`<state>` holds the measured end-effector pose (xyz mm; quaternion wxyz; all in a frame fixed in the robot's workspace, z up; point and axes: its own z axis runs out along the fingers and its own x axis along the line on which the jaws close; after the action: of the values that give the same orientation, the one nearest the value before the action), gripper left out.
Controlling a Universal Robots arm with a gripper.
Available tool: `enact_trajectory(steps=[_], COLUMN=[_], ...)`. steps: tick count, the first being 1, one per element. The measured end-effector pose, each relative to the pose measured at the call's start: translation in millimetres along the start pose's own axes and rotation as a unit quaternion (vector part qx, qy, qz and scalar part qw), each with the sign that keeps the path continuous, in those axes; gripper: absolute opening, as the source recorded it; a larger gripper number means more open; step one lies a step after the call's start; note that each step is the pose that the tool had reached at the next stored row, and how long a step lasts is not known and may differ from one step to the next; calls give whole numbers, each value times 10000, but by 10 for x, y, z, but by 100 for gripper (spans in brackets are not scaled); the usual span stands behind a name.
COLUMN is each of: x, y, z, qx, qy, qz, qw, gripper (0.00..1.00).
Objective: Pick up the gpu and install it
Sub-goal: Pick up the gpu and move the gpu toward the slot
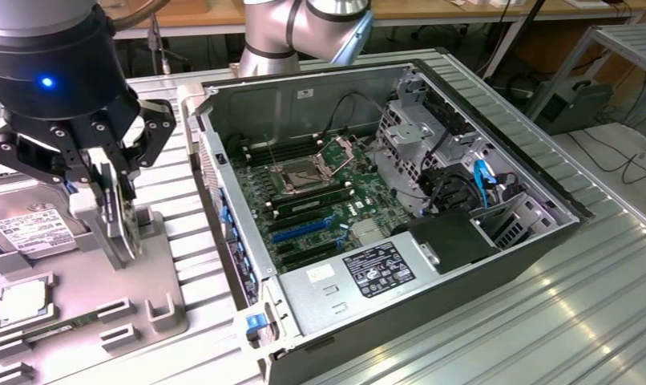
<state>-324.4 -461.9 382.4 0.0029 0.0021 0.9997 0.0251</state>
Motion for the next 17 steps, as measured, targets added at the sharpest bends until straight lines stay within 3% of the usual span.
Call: enact_trajectory(steps=[17], x=[-1], y=[11], z=[-223], qx=[0], qy=[0], qz=[0], qw=[10000], gripper=[27])
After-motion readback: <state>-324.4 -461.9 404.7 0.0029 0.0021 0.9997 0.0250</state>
